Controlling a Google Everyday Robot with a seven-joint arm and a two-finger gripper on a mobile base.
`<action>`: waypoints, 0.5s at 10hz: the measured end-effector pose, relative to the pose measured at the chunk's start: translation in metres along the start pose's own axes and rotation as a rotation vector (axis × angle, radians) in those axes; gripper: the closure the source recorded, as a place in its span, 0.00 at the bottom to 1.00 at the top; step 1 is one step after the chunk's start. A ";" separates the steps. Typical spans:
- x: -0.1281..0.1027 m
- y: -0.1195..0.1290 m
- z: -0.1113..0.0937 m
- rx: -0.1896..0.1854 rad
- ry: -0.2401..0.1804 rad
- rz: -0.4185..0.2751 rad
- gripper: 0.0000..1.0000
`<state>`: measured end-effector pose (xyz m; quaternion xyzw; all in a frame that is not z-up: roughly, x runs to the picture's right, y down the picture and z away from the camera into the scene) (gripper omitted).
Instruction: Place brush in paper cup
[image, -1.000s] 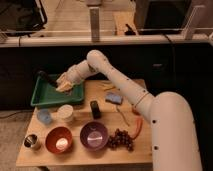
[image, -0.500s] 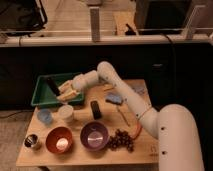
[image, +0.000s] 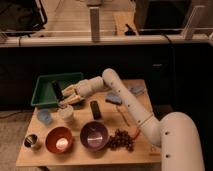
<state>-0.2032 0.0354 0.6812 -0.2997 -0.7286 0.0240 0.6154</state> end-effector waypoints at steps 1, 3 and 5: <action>-0.002 0.005 0.001 -0.010 0.010 0.004 1.00; 0.001 0.013 -0.003 -0.013 0.037 0.034 1.00; 0.003 0.015 -0.004 -0.014 0.032 0.047 1.00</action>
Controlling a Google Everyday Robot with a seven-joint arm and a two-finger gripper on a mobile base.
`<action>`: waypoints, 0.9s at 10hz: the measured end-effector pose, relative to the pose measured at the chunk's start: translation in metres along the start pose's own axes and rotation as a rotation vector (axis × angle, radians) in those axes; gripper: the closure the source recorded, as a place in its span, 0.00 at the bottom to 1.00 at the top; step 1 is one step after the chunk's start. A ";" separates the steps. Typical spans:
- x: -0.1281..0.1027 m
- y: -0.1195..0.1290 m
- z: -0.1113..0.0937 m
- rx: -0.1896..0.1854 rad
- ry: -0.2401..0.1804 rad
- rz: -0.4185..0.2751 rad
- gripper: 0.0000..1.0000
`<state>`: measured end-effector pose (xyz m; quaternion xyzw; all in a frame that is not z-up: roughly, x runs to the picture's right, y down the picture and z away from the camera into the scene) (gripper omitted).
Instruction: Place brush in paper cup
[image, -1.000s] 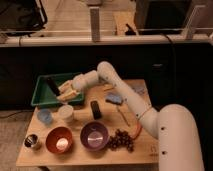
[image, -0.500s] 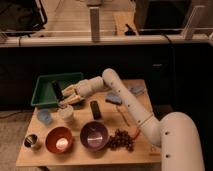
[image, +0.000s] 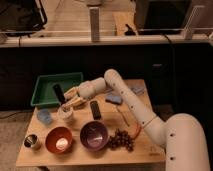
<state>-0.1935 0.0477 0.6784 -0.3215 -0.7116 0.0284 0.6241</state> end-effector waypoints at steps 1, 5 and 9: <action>0.003 0.000 0.001 -0.002 -0.008 0.007 1.00; 0.011 -0.004 0.008 -0.019 -0.028 0.016 1.00; 0.022 -0.008 0.011 -0.027 -0.012 0.028 1.00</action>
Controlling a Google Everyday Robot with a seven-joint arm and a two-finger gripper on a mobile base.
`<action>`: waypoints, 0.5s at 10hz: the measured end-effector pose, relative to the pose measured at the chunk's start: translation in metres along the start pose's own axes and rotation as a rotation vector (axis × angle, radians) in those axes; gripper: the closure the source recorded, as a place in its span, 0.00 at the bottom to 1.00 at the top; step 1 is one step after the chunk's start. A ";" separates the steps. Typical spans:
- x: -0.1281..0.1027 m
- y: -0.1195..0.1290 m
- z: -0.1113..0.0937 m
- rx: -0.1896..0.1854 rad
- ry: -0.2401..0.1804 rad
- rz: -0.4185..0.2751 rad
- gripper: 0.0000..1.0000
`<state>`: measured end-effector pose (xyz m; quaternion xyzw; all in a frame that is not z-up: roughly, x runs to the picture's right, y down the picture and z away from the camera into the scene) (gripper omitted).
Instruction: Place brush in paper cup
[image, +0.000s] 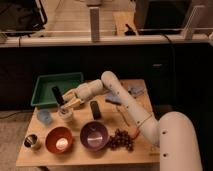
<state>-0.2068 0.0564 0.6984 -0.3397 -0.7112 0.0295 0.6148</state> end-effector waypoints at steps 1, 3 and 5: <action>0.002 0.000 -0.001 0.001 0.004 0.004 1.00; 0.012 0.000 -0.001 -0.002 0.010 0.017 1.00; 0.040 0.004 0.005 -0.012 0.022 0.060 1.00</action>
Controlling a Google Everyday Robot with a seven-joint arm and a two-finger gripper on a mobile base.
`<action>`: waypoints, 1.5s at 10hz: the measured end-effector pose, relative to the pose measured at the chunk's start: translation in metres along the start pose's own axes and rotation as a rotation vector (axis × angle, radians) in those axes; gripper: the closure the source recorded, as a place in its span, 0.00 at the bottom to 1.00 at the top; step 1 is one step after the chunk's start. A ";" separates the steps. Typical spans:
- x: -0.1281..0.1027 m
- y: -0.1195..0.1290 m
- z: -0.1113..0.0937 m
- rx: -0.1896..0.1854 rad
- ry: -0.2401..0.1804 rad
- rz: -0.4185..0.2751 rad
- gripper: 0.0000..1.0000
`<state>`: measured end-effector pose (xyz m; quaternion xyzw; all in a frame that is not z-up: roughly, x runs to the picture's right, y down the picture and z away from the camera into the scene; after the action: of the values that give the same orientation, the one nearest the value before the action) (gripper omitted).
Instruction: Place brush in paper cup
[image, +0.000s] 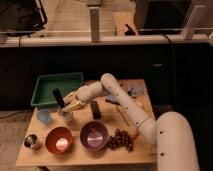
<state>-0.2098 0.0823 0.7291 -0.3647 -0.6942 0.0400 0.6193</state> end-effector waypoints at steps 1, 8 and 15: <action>0.019 0.000 0.003 0.000 0.006 0.010 0.95; 0.031 -0.011 0.010 -0.026 0.067 -0.032 0.28; 0.022 -0.020 0.002 -0.023 0.079 -0.033 0.20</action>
<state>-0.2197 0.0805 0.7571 -0.3619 -0.6753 0.0074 0.6427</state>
